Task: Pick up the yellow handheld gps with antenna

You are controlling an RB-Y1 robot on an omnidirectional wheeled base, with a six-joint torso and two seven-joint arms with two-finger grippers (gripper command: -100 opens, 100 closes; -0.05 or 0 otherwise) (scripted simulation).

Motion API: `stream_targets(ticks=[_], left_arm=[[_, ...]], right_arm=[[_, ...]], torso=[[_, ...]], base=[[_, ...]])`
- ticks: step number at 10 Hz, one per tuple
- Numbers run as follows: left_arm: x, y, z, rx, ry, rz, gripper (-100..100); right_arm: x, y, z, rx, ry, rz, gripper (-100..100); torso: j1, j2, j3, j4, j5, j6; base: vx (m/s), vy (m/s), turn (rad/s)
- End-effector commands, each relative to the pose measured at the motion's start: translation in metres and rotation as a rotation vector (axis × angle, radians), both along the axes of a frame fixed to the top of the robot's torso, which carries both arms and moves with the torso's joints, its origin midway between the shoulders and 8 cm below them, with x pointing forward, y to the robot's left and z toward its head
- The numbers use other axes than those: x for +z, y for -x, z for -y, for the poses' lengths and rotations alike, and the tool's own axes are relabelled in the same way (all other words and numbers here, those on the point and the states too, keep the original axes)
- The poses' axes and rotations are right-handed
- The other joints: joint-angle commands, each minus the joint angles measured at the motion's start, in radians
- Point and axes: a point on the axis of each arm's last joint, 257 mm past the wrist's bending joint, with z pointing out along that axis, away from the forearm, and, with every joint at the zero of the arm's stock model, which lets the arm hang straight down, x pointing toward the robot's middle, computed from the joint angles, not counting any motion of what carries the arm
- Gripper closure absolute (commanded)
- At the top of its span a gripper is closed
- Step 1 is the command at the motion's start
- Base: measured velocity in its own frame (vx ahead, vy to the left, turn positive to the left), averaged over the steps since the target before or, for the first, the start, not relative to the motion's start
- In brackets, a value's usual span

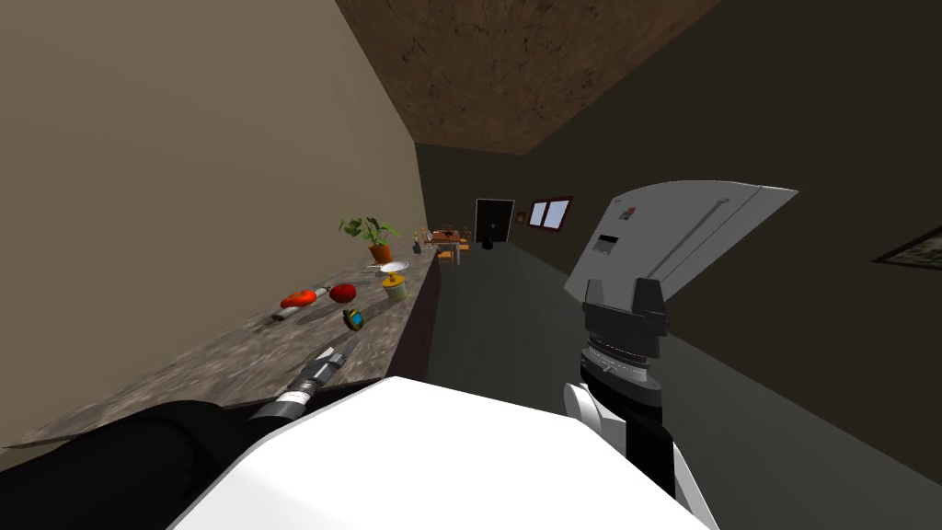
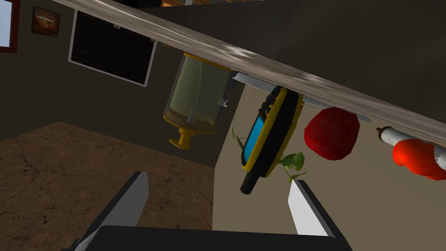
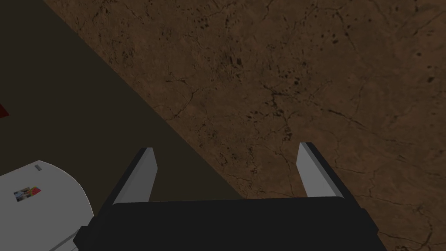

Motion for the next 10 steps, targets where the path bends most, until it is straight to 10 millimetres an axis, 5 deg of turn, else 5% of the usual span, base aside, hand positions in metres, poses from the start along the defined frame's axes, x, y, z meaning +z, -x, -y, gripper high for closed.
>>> stream_targets(ticks=[1, 6, 7, 8, 9, 10], left_arm=[[0.002, 0.007, -0.019, 0.013, -0.037, -0.026, -100], [0.015, 0.03, -0.075, 0.059, -0.171, -0.108, -100], [0.012, 0.029, -0.07, 0.054, -0.149, -0.098, -100], [0.012, 0.029, -0.071, 0.054, -0.155, -0.099, 0], [-0.007, 0.015, -0.066, 0.033, -0.138, -0.122, -100], [-0.008, 0.011, -0.068, 0.039, -0.135, -0.116, -100]], right_arm=[[0.0, 0.0, 0.0, 0.0, 0.0, 0.0, 0], [0.0, 0.0, 0.0, 0.0, 0.0, 0.0, 0], [0.0, 0.0, 0.0, 0.0, 0.0, 0.0, 0], [0.0, 0.0, 0.0, 0.0, 0.0, 0.0, 0], [0.0, 0.0, 0.0, 0.0, 0.0, 0.0, 0], [0.0, 0.0, 0.0, 0.0, 0.0, 0.0, 0]], torso=[[0.0, 0.0, 0.0, 0.0, 0.0, 0.0], [0.001, -0.001, -0.001, 0.0, 0.0, 0.0], [0.0, -0.001, -0.001, 0.0, 0.0, 0.0], [-0.001, 0.002, 0.001, 0.0, 0.0, 0.0], [-0.002, 0.004, 0.002, 0.001, 0.0, 0.0], [-0.003, 0.01, 0.005, 0.002, 0.0, -0.001]], base=[[0.062, 0.004, -0.084], [0.103, 0.031, -0.099], [0.044, 0.015, -0.018], [0.009, 0.004, 0.002], [-0.084, -0.011, 0.112], [-0.099, -0.013, 0.076]])
